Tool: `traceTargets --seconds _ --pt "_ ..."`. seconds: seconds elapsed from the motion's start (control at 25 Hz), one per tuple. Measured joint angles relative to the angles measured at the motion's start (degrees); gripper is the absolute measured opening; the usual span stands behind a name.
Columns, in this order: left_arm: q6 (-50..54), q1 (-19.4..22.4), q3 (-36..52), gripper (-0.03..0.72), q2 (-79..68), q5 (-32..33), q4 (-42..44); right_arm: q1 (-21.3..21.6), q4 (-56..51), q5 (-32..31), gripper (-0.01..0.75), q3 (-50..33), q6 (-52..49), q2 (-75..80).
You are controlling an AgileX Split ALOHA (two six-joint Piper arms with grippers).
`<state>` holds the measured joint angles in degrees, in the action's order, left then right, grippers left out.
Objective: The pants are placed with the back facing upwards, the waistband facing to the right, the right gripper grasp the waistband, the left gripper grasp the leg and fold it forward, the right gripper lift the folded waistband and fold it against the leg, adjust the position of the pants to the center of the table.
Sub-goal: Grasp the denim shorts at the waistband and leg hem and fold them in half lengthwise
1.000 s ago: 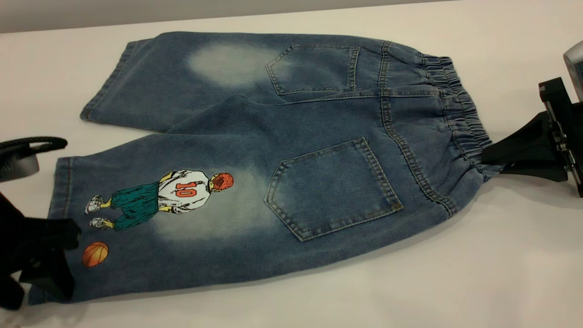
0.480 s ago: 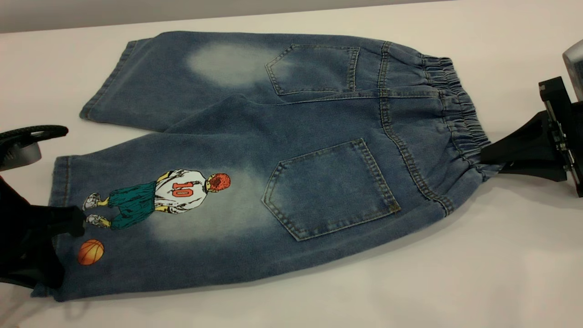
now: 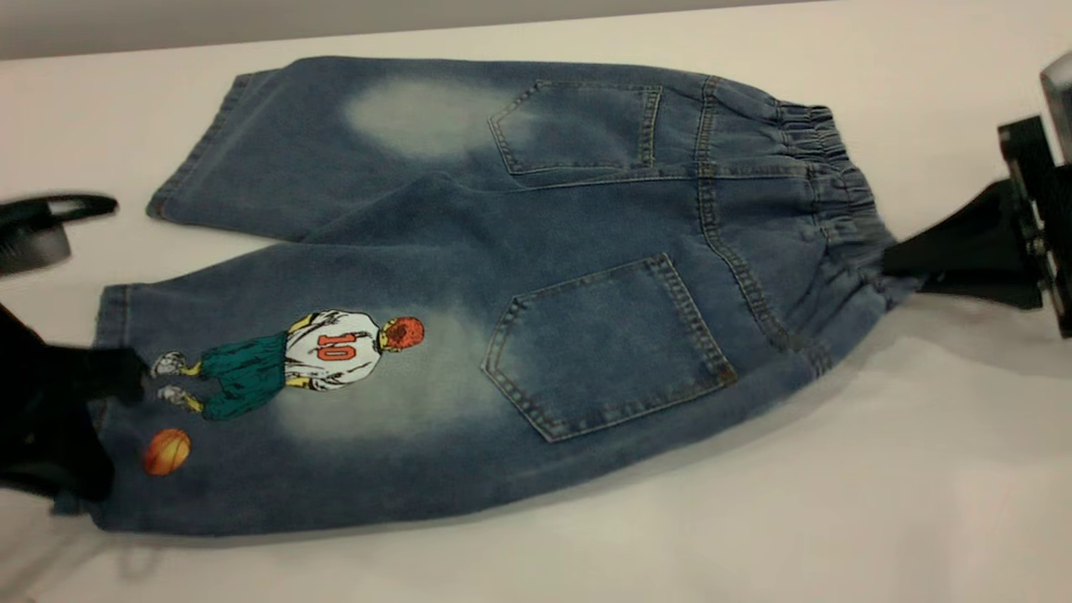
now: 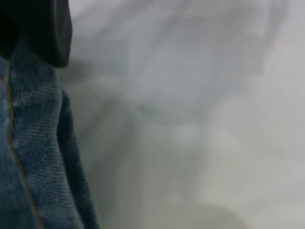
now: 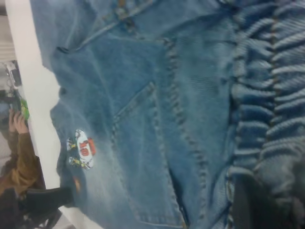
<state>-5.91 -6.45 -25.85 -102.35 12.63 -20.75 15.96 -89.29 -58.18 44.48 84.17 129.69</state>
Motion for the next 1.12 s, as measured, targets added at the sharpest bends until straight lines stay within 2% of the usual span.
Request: traceTargets --seconds 0.24,0.44,0.6,0.76,1.12 --pt "-0.49 0.0 -0.31 0.087 10.22 2.17 -0.18 0.0 -0.17 0.0 0.028 -0.05 -0.99 -6.73" --pt "-1.4 0.0 -4.75 0.087 16.02 3.19 -0.17 0.0 -0.17 -0.04 0.028 1.32 -1.92 -9.77" --pt "-2.52 0.0 -9.89 0.087 15.37 5.06 -0.17 0.0 0.4 -1.11 0.028 4.08 -3.75 -9.82" --pt "-2.52 0.0 -14.41 0.087 14.68 3.2 -0.19 0.0 0.9 -2.39 0.028 7.75 -5.84 -9.77" --pt "-3.7 0.0 -24.07 0.087 4.97 3.31 -0.24 -0.98 4.42 -2.4 0.028 16.94 -12.24 -9.71"
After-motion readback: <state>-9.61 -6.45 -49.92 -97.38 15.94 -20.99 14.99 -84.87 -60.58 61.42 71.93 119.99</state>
